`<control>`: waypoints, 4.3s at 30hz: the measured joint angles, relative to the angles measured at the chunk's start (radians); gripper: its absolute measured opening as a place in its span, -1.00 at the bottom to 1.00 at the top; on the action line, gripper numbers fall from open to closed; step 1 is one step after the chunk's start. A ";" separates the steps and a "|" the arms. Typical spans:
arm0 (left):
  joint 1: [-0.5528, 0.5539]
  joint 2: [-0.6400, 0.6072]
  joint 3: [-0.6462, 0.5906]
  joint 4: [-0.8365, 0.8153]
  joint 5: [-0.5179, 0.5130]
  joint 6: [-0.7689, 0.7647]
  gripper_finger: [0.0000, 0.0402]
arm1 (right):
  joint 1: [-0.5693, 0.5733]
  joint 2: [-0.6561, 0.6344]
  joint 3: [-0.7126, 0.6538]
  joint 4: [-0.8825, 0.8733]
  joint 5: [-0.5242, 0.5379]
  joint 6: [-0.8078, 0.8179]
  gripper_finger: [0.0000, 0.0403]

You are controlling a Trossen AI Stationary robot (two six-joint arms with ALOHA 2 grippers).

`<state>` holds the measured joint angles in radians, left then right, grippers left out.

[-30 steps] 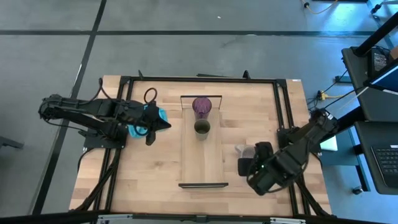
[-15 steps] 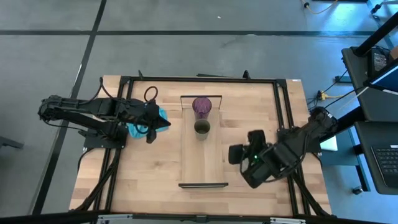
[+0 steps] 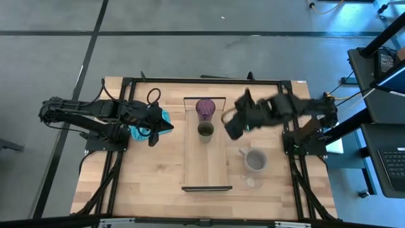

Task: Stack small to large cups/mugs on shelf
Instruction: Put the light gray mug on the shelf

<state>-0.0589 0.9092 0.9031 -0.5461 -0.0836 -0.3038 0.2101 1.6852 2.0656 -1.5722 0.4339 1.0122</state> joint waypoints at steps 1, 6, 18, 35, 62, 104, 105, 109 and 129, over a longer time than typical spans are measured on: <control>0.000 0.000 0.000 0.000 -0.002 0.000 -0.95 | -0.037 0.000 0.011 -0.001 -0.050 -0.064 0.18; 0.000 0.000 0.000 0.000 -0.007 -0.005 -0.99 | -0.183 0.000 0.022 0.000 -0.264 -0.327 0.18; 0.000 0.000 0.000 0.000 -0.034 -0.027 -0.96 | -0.273 -0.032 -0.050 0.002 -0.376 -0.620 0.18; 0.000 0.000 0.000 0.000 -0.034 -0.034 -0.99 | -0.345 -0.455 -0.488 0.000 -0.421 -0.422 0.18; 0.057 0.000 0.000 -0.005 -0.034 -0.053 -0.97 | 0.134 -0.588 -1.083 0.249 -0.404 0.399 0.18; 0.057 0.000 -0.001 -0.053 -0.034 -0.025 -0.95 | 0.370 -0.409 -1.156 0.395 -0.347 0.978 0.18; 0.057 0.000 -0.001 -0.052 -0.034 -0.025 -0.95 | 0.370 -0.399 -1.156 0.396 -0.347 0.986 0.18; 0.057 0.000 -0.001 -0.052 -0.034 -0.026 -0.93 | 0.370 -0.363 -1.156 0.398 -0.352 1.000 0.18; 0.056 0.000 -0.001 -0.073 -0.034 0.000 -0.93 | 0.370 -0.316 -1.156 0.464 -0.375 1.052 -0.46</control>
<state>-0.0025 0.9092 0.9024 -0.6193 -0.1177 -0.3035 0.5803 1.3693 0.9096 -1.1079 0.0585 2.0637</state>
